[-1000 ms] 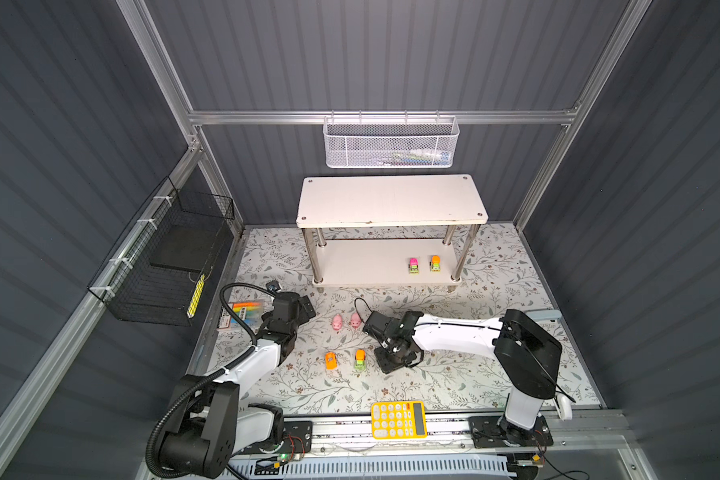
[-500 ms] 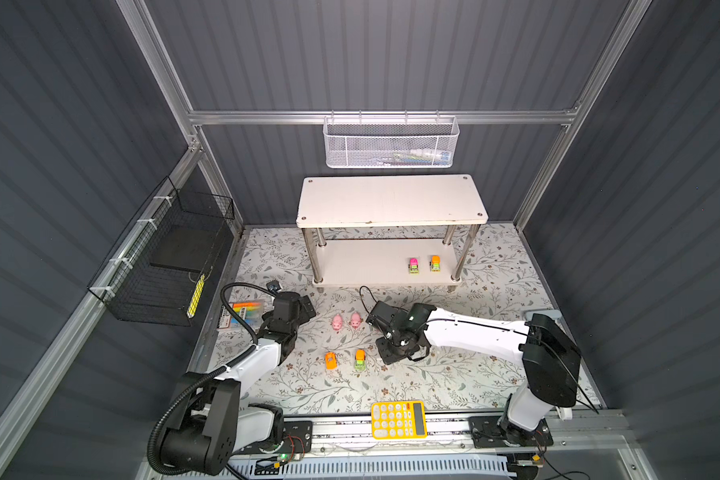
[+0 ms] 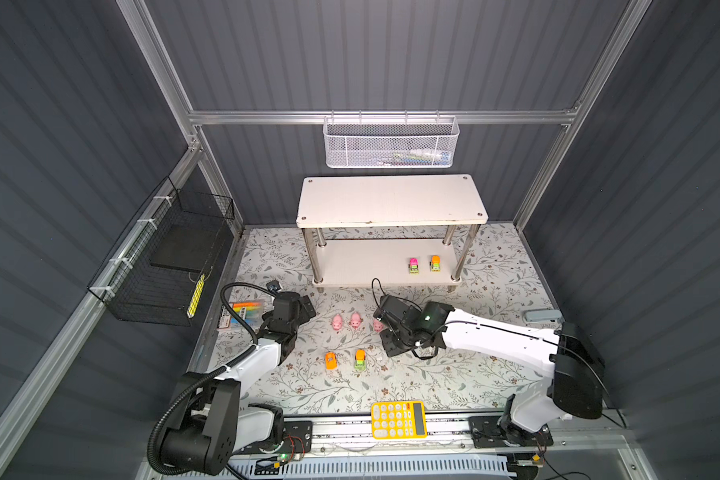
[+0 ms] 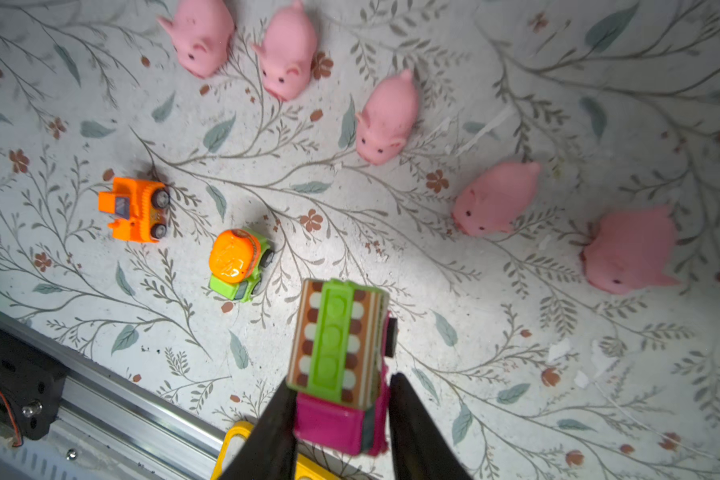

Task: Place and organize the plastic toys onto the shelf
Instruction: 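Carry the held truck with the right gripper onto the lower shelf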

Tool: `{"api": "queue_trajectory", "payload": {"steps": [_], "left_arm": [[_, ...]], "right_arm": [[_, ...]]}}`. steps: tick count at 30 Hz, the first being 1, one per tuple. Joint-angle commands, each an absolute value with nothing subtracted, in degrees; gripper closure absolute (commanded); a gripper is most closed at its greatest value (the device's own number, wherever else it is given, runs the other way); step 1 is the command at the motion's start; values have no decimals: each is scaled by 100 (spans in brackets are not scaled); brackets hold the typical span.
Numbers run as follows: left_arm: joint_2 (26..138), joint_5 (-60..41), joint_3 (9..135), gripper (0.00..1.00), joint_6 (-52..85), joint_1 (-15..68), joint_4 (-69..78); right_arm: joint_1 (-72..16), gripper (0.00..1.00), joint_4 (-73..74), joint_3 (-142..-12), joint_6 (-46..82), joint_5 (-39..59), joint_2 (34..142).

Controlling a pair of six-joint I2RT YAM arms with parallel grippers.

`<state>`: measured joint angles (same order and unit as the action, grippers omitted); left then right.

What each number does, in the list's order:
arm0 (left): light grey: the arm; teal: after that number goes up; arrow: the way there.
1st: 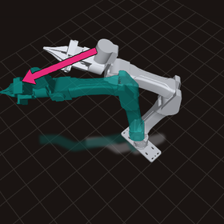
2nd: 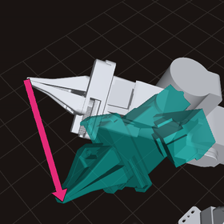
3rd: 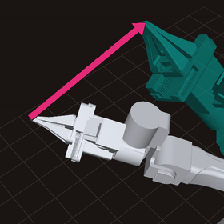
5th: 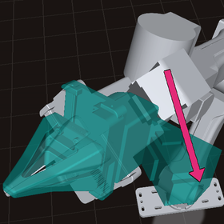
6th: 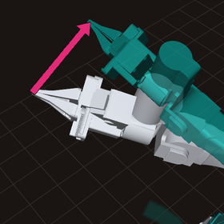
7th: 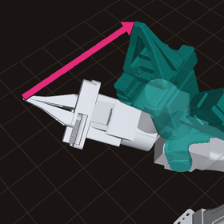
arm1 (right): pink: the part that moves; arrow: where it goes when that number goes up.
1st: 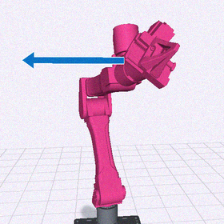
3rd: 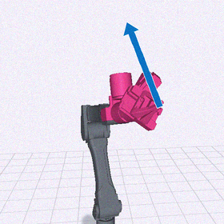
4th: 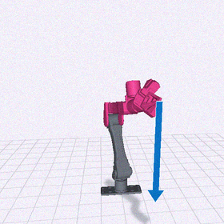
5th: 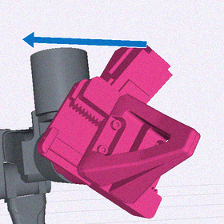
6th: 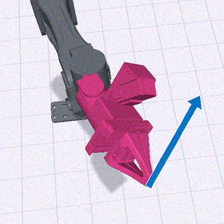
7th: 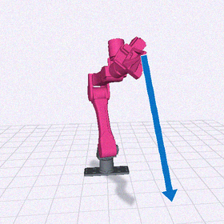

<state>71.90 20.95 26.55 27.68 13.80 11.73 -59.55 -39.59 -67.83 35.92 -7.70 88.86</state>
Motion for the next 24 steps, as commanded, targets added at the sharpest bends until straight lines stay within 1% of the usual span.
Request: {"api": "queue_trajectory", "payload": {"steps": [1, 6, 10, 17, 24], "left_arm": [[7173, 2058, 2610, 0, 2804, 1386, 1213], [7222, 2046, 2606, 0, 2812, 1389, 1239], [7234, 2024, 2644, 0, 2817, 1389, 1231], [7189, 2064, 2662, 0, 2751, 1389, 1152], [7263, 2053, 2713, 0, 2751, 1389, 1139]], "right_arm": [[-5882, 63, -3603, -6683, 3506, -1407, 8649], [-5592, 63, -2863, -6727, 3194, -1704, 8560], [-5269, 63, -2479, -7004, 2882, -1726, 8883], [-4655, 63, -1524, -7110, 2577, -1588, 9366], [-4141, 63, -1064, -7367, 2344, -1430, 9926]]}}
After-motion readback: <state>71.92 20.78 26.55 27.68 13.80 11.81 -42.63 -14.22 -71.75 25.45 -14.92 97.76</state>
